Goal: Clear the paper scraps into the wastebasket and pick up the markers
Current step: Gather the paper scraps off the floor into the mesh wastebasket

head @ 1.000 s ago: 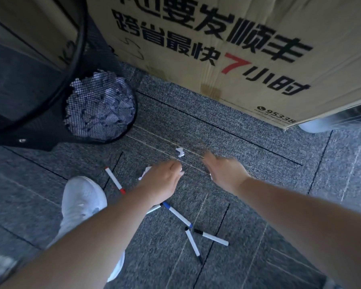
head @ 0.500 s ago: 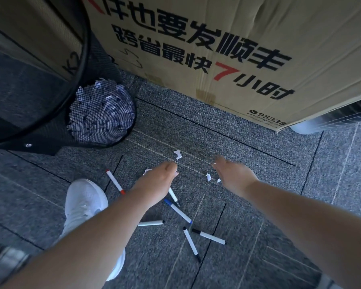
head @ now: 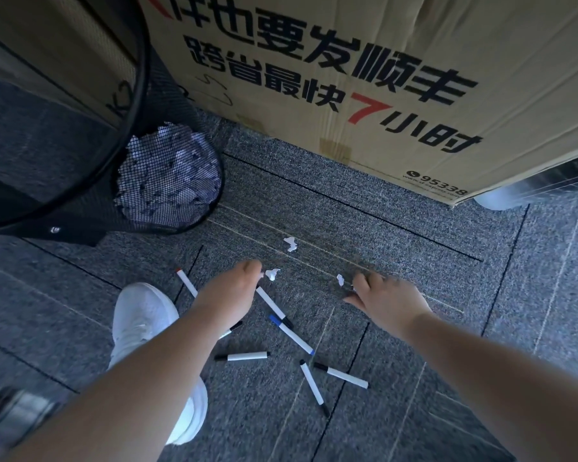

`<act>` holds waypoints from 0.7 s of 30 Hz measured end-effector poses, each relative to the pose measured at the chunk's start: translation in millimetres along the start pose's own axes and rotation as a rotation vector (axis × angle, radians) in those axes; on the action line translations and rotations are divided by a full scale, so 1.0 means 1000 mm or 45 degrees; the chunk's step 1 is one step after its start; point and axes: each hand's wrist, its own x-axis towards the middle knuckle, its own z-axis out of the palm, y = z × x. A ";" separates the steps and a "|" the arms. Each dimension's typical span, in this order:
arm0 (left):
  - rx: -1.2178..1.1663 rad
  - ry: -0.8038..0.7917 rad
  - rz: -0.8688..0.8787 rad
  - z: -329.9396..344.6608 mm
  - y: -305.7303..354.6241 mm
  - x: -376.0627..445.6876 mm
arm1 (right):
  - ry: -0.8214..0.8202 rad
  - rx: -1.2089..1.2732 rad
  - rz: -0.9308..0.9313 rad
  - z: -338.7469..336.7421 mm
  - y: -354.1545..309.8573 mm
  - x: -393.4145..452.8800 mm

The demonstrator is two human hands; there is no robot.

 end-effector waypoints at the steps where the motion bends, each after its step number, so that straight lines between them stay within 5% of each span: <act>1: -0.024 0.022 -0.016 0.000 -0.002 0.000 | -0.028 -0.017 0.010 0.002 -0.001 0.000; 11: -0.381 0.182 -0.308 0.012 -0.017 -0.001 | -0.198 0.232 0.149 -0.006 0.003 0.001; 21: -0.252 0.059 -0.470 0.025 -0.013 -0.001 | 0.067 0.679 0.415 -0.012 -0.026 0.020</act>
